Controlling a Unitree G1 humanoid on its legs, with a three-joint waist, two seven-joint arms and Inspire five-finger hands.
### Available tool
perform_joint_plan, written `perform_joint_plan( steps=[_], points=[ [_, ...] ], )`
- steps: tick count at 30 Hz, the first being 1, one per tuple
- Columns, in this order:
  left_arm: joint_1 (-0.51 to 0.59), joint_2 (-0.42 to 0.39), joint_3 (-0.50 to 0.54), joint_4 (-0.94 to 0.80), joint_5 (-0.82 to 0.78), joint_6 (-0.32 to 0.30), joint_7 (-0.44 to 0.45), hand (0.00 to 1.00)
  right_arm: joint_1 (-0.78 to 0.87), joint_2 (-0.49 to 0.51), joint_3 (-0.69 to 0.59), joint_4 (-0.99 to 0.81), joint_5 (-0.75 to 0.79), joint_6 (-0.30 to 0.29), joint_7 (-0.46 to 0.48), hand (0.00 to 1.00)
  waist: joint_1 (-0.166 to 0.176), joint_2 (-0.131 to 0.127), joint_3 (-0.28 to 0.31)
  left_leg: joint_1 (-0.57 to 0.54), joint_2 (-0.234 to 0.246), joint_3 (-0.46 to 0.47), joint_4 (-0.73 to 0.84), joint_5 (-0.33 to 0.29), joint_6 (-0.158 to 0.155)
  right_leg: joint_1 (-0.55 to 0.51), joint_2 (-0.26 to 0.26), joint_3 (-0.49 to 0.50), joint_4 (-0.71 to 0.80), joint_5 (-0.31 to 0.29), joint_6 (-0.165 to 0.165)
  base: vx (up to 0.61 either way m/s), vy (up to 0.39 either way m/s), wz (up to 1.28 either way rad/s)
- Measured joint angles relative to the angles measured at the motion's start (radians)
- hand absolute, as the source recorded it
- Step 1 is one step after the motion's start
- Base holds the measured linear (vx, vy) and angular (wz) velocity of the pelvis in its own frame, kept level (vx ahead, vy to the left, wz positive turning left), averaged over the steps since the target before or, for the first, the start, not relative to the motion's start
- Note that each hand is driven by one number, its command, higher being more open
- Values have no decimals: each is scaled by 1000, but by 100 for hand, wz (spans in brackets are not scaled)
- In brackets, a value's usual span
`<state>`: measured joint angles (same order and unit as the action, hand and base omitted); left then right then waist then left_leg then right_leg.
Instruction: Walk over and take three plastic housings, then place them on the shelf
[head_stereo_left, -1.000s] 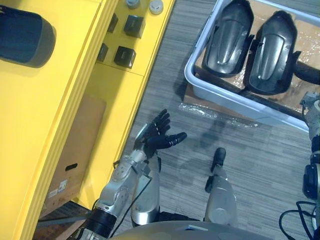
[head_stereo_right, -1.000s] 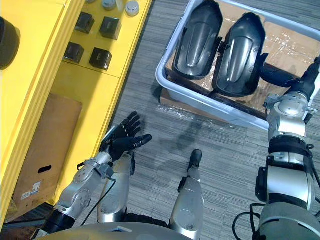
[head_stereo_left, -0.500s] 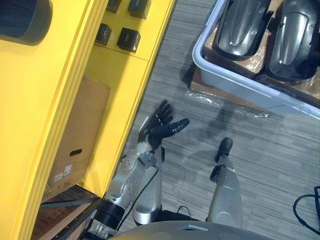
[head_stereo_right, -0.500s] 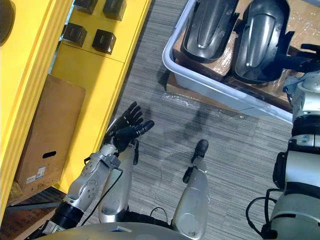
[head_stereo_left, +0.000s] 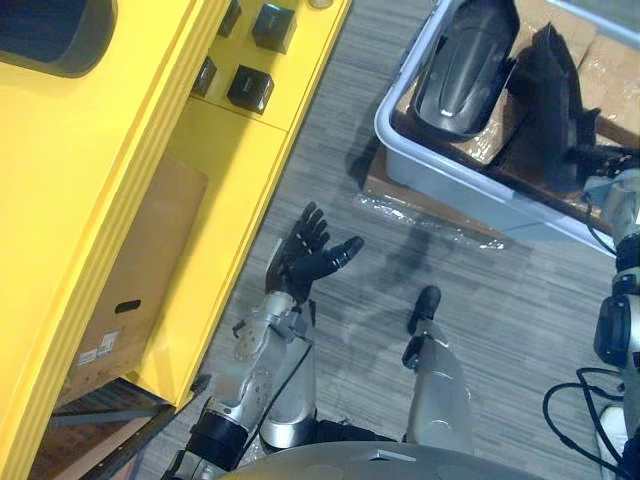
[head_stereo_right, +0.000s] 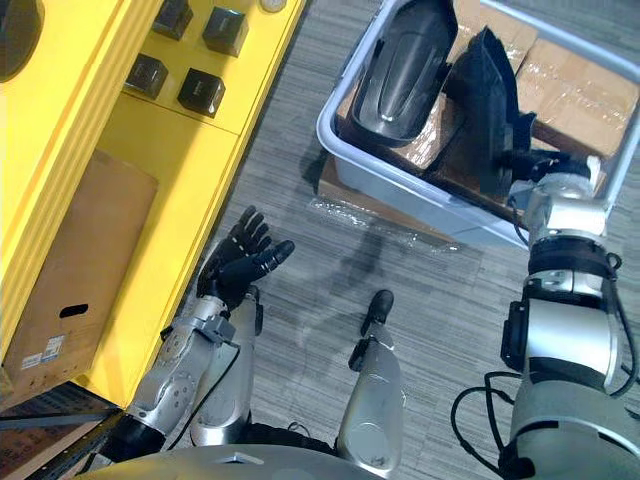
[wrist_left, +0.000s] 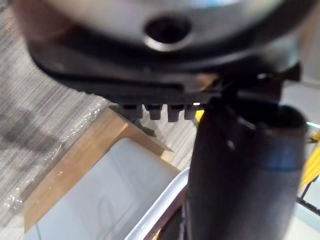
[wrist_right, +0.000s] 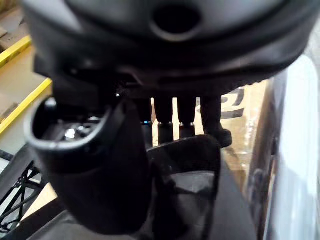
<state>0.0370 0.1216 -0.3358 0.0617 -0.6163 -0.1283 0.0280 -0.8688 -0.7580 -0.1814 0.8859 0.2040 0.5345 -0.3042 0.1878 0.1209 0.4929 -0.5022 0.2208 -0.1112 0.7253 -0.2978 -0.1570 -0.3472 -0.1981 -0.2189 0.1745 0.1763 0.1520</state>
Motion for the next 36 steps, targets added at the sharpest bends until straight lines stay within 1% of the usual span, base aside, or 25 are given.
perform_joint_plan(
  steps=[2,6,8,9,10,11,13,14,15,17,18,19,20,22,23,24,25,27,28,30,31,32,33,34,36],
  points=[
    [13,1,0,-1,0,0,-3,100,41,13,-26,0,0,0,-33,0,-1,-6,0,41,-1,10,-24,7,-1,25,-5,0,0,-6,-5,17,9,0],
    [67,7,7,-41,0,0,-28,100,120,13,-57,-4,-28,-11,-115,0,-8,-24,1,133,-7,23,-112,43,-12,76,-13,-3,0,-18,-9,37,-16,5],
    [93,18,15,-69,0,1,-53,100,167,15,-74,-32,-39,-22,-140,0,-25,-39,3,179,-11,19,-166,67,-18,107,-19,-18,-3,-32,-9,50,-59,22],
    [119,23,22,-84,0,3,-77,100,208,17,-84,-60,-48,-36,-163,0,-37,-47,3,216,-19,11,-208,85,-21,137,-24,-32,-7,-38,-13,64,-62,36],
    [141,34,26,-117,0,6,-103,100,243,25,-90,-88,-74,-60,-186,0,-57,-57,1,252,-23,5,-245,98,-25,169,-26,-45,-20,-42,-14,69,-60,32],
    [162,42,30,-139,1,9,-116,100,263,31,-100,-111,-84,-69,-195,0,-62,-62,2,269,-23,4,-263,103,-22,183,-26,-50,-30,-43,-12,72,-52,22],
    [209,58,53,-219,9,25,-167,100,357,68,-164,-241,-140,-107,-251,0,-80,-80,-1,318,-28,3,-332,129,-23,222,-30,-63,-59,-45,-9,71,-46,14],
    [213,58,60,-232,11,28,-176,100,376,77,-174,-272,-153,-111,-264,0,-85,-83,-3,328,-29,3,-343,136,-28,230,-30,-66,-63,-45,-9,65,-31,10],
    [221,58,73,-246,27,34,-187,100,405,95,-194,-324,-174,-115,-280,0,-89,-87,-10,352,-30,4,-368,145,-31,249,-30,-71,-78,-44,-8,67,-21,10],
    [230,59,91,-254,50,47,-212,100,456,121,-202,-387,-227,-126,-294,0,-94,-92,-49,370,-31,5,-406,154,-26,265,-30,-80,-103,-42,-5,65,-13,7],
    [246,58,103,-268,65,52,-222,100,482,148,-202,-433,-269,-134,-295,0,-103,-97,-81,378,-31,7,-425,161,-33,272,-29,-84,-119,-40,-2,104,0,3],
    [248,56,107,-281,74,66,-241,100,507,169,-201,-471,-306,-150,-295,0,-108,-96,-104,393,-31,9,-438,163,-34,286,-29,-86,-130,-38,0,143,13,2],
    [247,54,109,-292,74,73,-249,100,514,181,-200,-484,-326,-159,-295,0,-110,-96,-114,401,-31,10,-441,163,-34,292,-29,-86,-130,-36,-1,138,27,-3],
    [226,52,108,-320,67,112,-288,100,548,220,-197,-514,-413,-205,-294,0,-112,-98,-169,417,-31,20,-456,163,-35,301,-29,-84,-142,-33,-3,123,31,-5],
    [215,51,108,-327,57,131,-299,100,548,225,-193,-515,-431,-213,-294,0,-112,-97,-175,424,-31,22,-459,163,-35,305,-29,-82,-142,-32,-2,105,26,-3],
    [180,51,103,-329,18,172,-320,100,548,226,-182,-519,-459,-224,-292,0,-113,-95,-177,445,-31,25,-469,163,-36,321,-30,-82,-143,-32,-2,63,21,-3],
    [163,51,99,-328,-1,197,-326,100,548,227,-175,-519,-474,-233,-289,0,-113,-96,-184,450,-30,27,-471,162,-36,324,-30,-81,-144,-33,-2,44,22,-6],
    [97,50,75,-309,-83,299,-339,100,548,232,-146,-541,-531,-272,-273,0,-120,-98,-212,471,-30,44,-488,162,-36,334,-30,-72,-159,-30,2,27,20,-15],
    [74,49,66,-288,-107,327,-339,100,548,237,-139,-554,-550,-287,-265,0,-121,-97,-220,479,-30,53,-491,162,-36,335,-30,-64,-160,-30,3,39,32,-23],
    [-6,39,33,-176,-154,405,-328,100,548,256,-97,-604,-605,-349,-247,0,-143,-98,-247,507,-29,80,-505,161,-36,337,-29,-40,-161,-29,4,27,33,-30],
    [-26,36,26,-149,-166,424,-325,100,548,256,-86,-613,-617,-370,-244,0,-148,-99,-247,515,-28,86,-507,160,-35,343,-27,-31,-163,-29,4,10,21,-27],
    [-57,33,12,-102,-169,453,-319,100,548,256,-60,-630,-633,-400,-240,0,-166,-103,-250,526,-28,94,-511,157,-35,354,-25,-25,-172,-27,6,-10,18,-21],
    [-76,31,4,-73,-182,477,-301,100,548,257,-46,-633,-651,-426,-236,0,-173,-109,-259,534,-27,105,-519,157,-34,356,-25,-19,-182,-27,7,-6,26,-26],
    [-106,28,-4,-26,-214,497,-278,100,548,259,-31,-634,-672,-458,-228,0,-184,-115,-268,547,-27,114,-525,157,-34,363,-22,-9,-194,-23,10,-2,20,-23],
    [-139,20,-2,26,-261,518,-244,100,549,270,-15,-634,-700,-502,-225,0,-194,-123,-281,564,-27,131,-536,157,-34,365,-21,7,-197,-21,10,7,22,-22]
  ],
)
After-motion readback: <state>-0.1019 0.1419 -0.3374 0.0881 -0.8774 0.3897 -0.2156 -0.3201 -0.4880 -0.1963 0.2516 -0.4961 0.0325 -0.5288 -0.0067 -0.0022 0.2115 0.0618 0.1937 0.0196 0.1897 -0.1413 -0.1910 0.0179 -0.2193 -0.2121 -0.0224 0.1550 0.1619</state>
